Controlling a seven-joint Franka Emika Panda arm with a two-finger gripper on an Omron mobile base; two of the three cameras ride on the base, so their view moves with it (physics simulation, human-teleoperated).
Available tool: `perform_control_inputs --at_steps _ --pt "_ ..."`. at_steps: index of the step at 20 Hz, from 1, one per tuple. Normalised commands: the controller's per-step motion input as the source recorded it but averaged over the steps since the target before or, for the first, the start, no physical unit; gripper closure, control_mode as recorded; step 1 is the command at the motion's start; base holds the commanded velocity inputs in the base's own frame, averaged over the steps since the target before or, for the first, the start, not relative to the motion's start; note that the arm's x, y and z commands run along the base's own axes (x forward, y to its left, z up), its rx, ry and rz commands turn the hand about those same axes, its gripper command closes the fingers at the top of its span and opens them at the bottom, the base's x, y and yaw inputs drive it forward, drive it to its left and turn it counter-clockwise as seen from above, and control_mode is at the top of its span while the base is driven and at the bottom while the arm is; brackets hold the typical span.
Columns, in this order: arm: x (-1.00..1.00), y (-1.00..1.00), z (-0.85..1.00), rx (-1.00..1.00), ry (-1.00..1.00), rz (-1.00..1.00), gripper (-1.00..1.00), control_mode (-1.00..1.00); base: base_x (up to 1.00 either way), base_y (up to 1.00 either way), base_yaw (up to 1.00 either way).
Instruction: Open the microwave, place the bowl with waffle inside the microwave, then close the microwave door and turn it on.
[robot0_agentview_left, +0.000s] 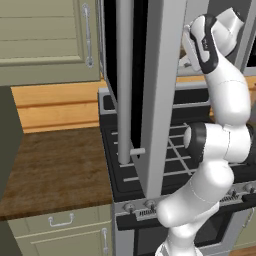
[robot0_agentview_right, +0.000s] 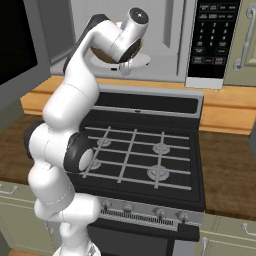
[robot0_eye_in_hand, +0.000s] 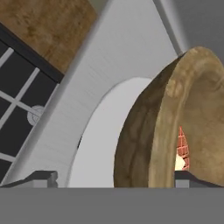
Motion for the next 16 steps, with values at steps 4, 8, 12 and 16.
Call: perform_control_inputs --at_steps 4,8,12,16 --pt "-0.16 -0.03 0.0 0.08 -0.05 -0.17 -1.0 -1.0 0.0 0.0 0.0" --pt "-0.18 -0.03 0.0 0.15 -0.08 -0.24 -1.0 -1.0 0.0 0.0 0.0" --pt "-0.54 -0.01 0.0 0.15 -0.09 -0.29 -1.0 -1.0 0.0 0.0 0.0" --pt "-0.78 -0.01 0.16 0.11 -0.04 -0.28 -1.0 -1.0 0.0 0.0 0.0"
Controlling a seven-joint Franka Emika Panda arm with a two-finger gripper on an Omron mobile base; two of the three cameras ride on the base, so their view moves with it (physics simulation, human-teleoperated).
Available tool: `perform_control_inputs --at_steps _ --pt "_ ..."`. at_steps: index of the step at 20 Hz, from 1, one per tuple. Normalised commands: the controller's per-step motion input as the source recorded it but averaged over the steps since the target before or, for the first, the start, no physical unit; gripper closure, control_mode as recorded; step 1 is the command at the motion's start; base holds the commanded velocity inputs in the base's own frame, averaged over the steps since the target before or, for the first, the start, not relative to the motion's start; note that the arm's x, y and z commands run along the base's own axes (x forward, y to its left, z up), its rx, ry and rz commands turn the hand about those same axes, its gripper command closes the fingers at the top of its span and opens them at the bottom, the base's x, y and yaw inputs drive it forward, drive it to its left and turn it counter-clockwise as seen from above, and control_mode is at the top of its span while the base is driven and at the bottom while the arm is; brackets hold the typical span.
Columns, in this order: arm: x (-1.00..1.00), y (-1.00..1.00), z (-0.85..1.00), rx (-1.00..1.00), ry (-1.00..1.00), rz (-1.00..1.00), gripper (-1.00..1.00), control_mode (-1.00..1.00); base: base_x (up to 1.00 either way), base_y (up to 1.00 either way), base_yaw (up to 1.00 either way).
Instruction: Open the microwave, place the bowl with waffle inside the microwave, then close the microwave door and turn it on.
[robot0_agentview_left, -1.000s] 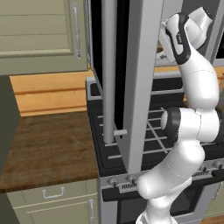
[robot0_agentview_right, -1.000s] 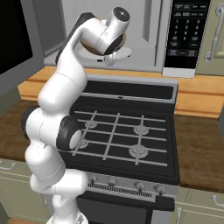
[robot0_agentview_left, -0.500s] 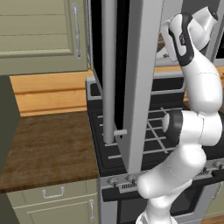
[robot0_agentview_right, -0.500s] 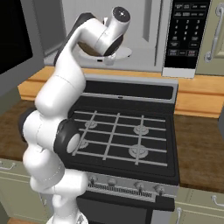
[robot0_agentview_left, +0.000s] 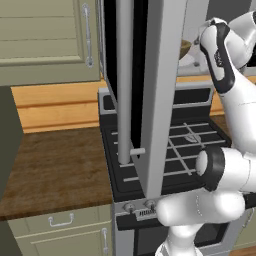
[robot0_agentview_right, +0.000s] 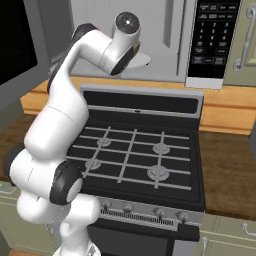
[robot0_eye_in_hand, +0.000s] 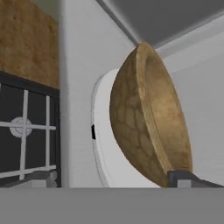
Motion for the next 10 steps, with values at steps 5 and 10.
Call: perform_control_inputs --at_steps 5,10 --pt "-0.98 -0.01 0.22 0.04 0.0 -0.17 -1.0 -1.0 0.0 0.0 0.0" --pt "-0.95 0.0 0.16 0.03 -0.02 -0.08 -1.0 -1.0 0.0 0.0 0.0"
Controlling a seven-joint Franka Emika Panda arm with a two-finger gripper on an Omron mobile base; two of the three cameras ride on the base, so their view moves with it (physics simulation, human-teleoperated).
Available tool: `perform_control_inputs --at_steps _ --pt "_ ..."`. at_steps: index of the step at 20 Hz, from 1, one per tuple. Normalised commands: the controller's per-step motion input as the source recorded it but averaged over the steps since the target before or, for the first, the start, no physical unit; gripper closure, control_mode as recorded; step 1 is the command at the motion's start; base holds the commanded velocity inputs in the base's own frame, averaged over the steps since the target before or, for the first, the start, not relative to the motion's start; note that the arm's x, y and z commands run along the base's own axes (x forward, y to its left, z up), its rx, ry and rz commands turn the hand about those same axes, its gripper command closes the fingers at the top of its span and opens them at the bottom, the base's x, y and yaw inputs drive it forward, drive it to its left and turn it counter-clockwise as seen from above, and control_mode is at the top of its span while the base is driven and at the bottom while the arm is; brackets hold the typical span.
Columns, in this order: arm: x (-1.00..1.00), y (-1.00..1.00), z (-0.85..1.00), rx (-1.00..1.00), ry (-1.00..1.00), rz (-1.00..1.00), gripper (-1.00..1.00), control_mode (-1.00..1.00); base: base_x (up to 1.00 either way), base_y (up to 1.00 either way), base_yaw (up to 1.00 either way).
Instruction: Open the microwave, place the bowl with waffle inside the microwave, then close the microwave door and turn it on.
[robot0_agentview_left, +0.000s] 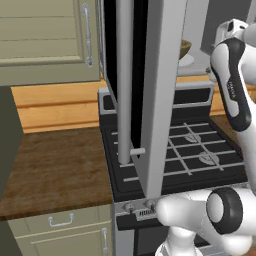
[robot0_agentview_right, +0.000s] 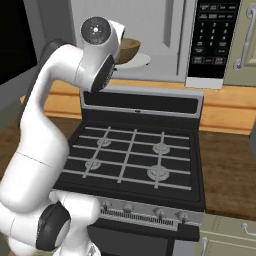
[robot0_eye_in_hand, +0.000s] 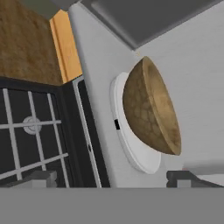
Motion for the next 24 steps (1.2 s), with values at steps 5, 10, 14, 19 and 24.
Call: perform_control_inputs --at_steps 5,10,14,19,24 --pt "-0.43 0.13 0.0 0.0 -0.07 -0.06 -1.0 -1.0 0.0 0.0 0.0" --pt "-0.09 0.3 -0.45 -0.01 -0.16 0.0 -1.0 -1.0 0.0 0.0 0.0" --pt "-0.13 0.25 -0.56 -0.02 -0.23 0.02 -1.0 -1.0 0.0 0.0 0.0" --pt "-0.11 0.27 -0.52 -0.06 -0.21 0.02 -1.0 -1.0 0.0 0.0 0.0" --pt "-0.02 0.29 -0.31 -0.05 -0.07 0.0 -1.0 -1.0 0.0 0.0 0.0"
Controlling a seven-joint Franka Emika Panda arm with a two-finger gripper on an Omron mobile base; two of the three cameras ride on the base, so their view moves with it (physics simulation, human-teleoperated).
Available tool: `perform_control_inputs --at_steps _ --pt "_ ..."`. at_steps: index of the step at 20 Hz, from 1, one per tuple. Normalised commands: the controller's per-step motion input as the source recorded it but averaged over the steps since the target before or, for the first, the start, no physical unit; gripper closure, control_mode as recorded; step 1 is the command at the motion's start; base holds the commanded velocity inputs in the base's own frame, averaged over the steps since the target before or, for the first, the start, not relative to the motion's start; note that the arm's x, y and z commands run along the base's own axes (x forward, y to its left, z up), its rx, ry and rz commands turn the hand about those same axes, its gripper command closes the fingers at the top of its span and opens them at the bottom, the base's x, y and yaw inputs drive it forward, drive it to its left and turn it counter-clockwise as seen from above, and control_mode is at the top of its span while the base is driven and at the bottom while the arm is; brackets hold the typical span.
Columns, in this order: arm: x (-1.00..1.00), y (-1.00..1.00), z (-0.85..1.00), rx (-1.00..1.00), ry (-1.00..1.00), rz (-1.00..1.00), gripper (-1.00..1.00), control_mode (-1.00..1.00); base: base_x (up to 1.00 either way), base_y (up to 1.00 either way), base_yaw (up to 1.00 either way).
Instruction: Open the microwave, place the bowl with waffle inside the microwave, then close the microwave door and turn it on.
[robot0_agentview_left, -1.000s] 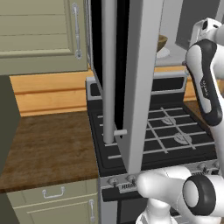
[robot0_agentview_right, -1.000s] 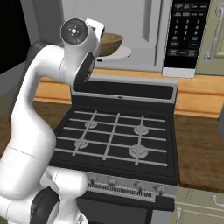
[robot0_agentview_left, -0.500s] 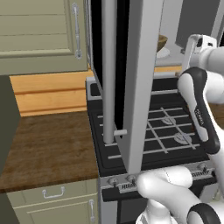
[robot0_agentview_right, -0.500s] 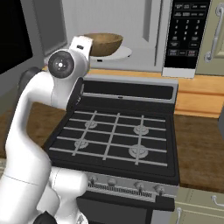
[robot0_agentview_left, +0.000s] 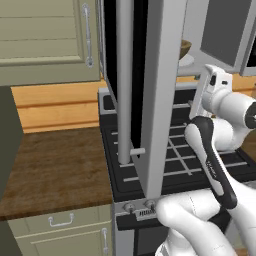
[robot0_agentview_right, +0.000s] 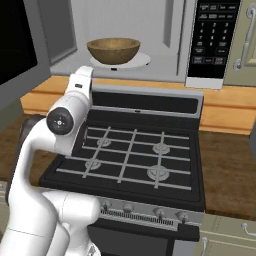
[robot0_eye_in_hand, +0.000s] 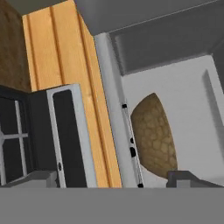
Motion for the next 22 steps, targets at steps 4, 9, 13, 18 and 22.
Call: perform_control_inputs --at_steps 4,9,13,18,22 --pt "0.0 0.33 -0.33 -0.06 -0.06 0.0 -1.0 -1.0 0.0 0.0 0.0" --pt "-0.01 0.46 -0.35 -0.07 -0.08 0.0 -1.0 -1.0 0.0 0.0 0.0" --pt "-0.02 0.44 -0.44 -0.06 -0.11 0.0 -1.0 -1.0 0.0 0.0 0.0" --pt "-0.24 0.19 -0.23 -0.03 -0.19 0.0 -1.0 -1.0 0.0 0.0 0.0" --pt "-0.11 0.33 -0.27 -0.05 -0.15 0.0 -1.0 -1.0 0.0 0.0 0.0"
